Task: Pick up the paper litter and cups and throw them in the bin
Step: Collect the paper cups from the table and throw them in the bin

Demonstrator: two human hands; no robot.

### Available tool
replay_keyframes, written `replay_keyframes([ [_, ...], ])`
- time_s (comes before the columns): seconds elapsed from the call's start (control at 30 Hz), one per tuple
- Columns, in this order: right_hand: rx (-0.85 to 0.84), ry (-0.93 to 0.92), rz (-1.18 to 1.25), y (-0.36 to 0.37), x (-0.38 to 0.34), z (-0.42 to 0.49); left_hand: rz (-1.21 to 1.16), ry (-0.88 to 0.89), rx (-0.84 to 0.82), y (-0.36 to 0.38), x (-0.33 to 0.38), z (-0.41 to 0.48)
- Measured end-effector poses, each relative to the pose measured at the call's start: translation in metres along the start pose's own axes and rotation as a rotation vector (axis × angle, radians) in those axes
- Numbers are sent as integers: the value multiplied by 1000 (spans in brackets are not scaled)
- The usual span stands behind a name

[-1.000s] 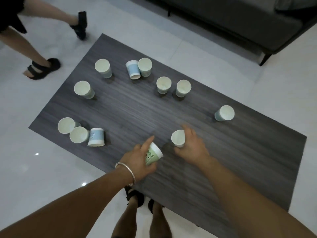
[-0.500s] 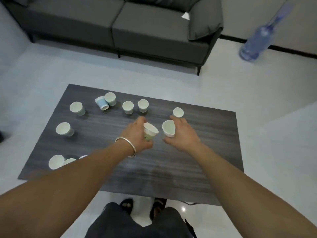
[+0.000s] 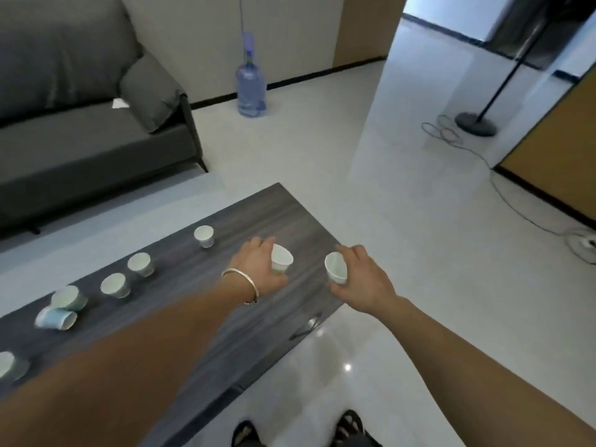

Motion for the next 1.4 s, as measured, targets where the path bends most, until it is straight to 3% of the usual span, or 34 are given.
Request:
replay_keyframes([
  [0.23, 130, 333, 78, -37, 197, -119, 45, 354, -136, 102, 233, 7],
  [0.57, 265, 742, 79, -97, 455, -338, 68, 674, -317, 283, 518, -58],
  [0.97, 338, 1109, 153, -99, 657, -499, 140, 982, -526, 468, 759, -108],
  [1.4, 377, 1283, 135, -158, 888, -584, 123, 1172, -608, 618, 1015, -113],
])
Point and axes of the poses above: each hand's wrist, its own z-axis towards the middle knuckle, its own y-axis out of the palm, x = y × z, the point moved 10 cm from there along z, towards the middle knuckle, and after that the axes turned 10 degrees about -z, right-handed, at the moved point
